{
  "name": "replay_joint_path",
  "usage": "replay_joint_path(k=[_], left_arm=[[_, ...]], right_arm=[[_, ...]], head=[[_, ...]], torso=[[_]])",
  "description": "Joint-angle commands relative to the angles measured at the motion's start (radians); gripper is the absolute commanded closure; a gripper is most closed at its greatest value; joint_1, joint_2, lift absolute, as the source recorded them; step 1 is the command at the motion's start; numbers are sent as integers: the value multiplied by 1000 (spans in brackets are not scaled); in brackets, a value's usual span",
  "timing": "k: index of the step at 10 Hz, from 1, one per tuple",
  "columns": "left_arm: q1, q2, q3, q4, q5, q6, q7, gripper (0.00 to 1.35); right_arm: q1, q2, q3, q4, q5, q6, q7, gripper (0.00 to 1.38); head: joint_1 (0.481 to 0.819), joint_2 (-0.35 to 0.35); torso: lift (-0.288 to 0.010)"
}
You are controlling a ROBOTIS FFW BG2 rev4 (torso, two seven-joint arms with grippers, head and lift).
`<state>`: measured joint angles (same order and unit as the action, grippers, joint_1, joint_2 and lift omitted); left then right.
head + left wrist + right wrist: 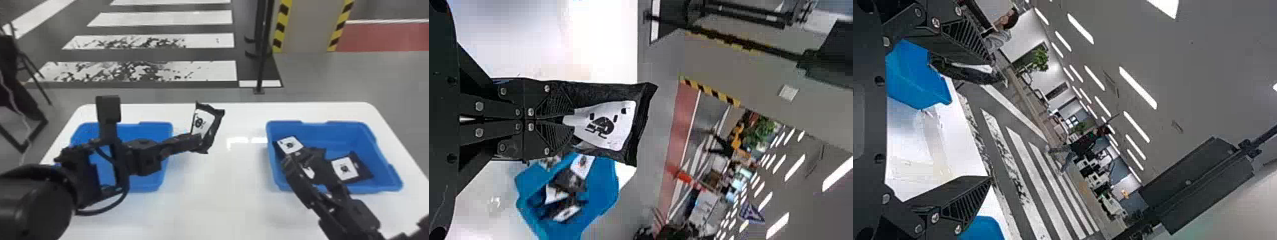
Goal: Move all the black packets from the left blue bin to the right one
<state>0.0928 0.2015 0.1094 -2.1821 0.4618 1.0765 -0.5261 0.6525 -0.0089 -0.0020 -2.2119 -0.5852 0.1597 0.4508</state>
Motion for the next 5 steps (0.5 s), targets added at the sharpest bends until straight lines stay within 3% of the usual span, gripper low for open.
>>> replay_joint_path(k=[1, 5], left_arm=[[-12, -7, -70, -4, 35, -2, 0, 1205], [-41, -20, -163, 1, 85, 21, -6, 1205]], right_arm=[[-68, -19, 16, 43, -3, 5, 2, 220], [-184, -39, 40, 112, -3, 19, 6, 216]], head=[[695, 9], [695, -71]], torso=[[-140], [-140]])
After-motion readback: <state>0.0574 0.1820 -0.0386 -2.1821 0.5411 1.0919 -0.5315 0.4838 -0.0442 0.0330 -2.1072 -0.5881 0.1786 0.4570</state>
